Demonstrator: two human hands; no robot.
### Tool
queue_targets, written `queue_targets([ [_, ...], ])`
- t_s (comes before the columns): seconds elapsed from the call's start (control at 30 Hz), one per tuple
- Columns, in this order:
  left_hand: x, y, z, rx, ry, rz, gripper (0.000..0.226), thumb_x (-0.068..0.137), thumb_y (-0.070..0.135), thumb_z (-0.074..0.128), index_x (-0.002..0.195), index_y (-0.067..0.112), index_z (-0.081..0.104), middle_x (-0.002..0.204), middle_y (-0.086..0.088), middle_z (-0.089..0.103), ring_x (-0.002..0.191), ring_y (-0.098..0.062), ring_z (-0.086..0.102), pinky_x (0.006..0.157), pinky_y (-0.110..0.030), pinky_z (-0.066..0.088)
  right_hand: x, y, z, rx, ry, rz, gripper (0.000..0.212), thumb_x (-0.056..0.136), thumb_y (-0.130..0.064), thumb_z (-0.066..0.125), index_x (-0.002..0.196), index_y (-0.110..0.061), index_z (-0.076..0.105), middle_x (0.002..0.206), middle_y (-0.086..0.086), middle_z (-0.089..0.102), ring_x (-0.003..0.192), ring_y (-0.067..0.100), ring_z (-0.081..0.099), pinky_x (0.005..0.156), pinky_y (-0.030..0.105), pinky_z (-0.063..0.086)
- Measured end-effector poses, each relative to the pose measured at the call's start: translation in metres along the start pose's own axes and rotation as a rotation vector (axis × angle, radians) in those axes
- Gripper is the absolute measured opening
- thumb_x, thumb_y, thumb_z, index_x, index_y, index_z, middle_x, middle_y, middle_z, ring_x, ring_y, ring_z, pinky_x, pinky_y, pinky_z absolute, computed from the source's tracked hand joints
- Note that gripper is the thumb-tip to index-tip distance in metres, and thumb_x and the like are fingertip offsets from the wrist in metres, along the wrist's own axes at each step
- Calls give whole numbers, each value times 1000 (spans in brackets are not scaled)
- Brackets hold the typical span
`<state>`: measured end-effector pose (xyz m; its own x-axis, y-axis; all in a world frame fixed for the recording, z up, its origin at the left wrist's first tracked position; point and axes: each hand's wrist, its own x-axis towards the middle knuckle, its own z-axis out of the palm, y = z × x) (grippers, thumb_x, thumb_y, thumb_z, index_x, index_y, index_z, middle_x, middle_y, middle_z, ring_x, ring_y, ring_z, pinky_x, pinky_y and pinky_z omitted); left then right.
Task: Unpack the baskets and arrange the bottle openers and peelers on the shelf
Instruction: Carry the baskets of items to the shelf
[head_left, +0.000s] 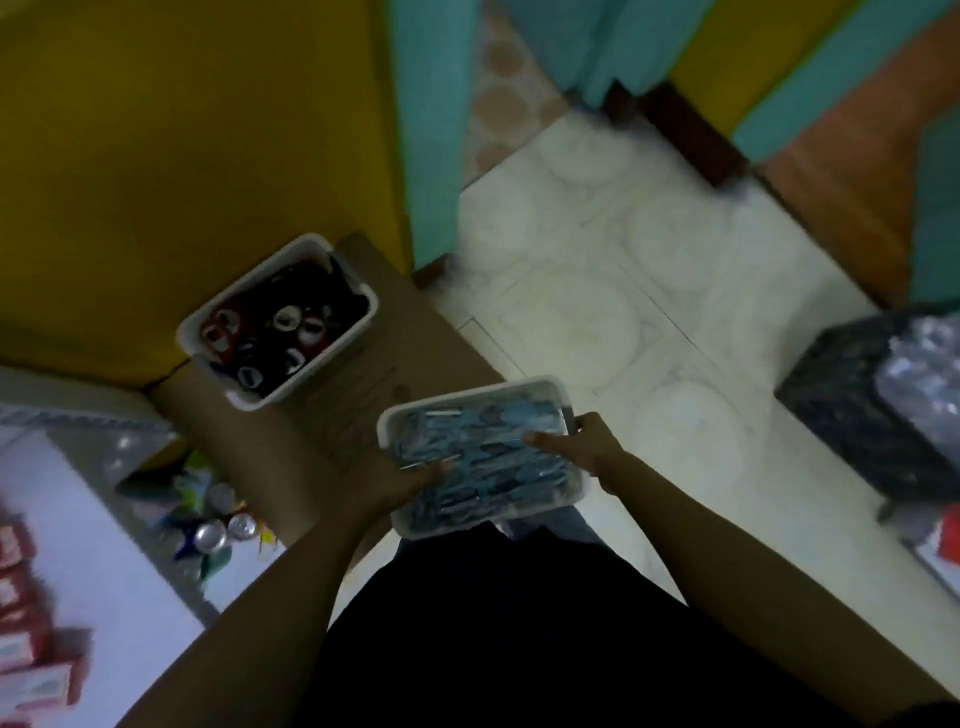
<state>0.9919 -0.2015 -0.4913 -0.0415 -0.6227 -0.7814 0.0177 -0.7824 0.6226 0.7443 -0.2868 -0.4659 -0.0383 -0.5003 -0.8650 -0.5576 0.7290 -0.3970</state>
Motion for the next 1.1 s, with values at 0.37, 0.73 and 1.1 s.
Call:
queue_targets([
  [0.37, 40, 53, 211, 912, -379, 41, 58, 70, 34, 83, 117, 8, 64, 113, -11, 67, 105, -26, 64, 93, -38, 51, -70, 217, -92, 821, 252, 251, 73, 69, -32, 85, 122, 5, 53, 118, 19, 63, 99, 28, 65, 75, 33, 56],
  [0.73, -19, 17, 515, 1333, -488, 157, 103, 43, 64, 85, 124, 8, 54, 122, -8, 62, 104, -22, 63, 92, -34, 51, -155, 434, -210, 1296, 642, 303, 57, 62, -34, 88, 97, 1, 61, 110, 19, 64, 66, 18, 64, 48, 22, 51],
  [1.1, -42, -22, 753, 1815, -795, 387, 116, 56, 68, 76, 140, 1, 32, 142, -15, 42, 122, -30, 51, 95, -37, 48, -175, 533, -224, 1701, 938, 544, 113, 52, -58, 85, 135, 1, 38, 135, 21, 49, 123, 36, 49, 102, 46, 45],
])
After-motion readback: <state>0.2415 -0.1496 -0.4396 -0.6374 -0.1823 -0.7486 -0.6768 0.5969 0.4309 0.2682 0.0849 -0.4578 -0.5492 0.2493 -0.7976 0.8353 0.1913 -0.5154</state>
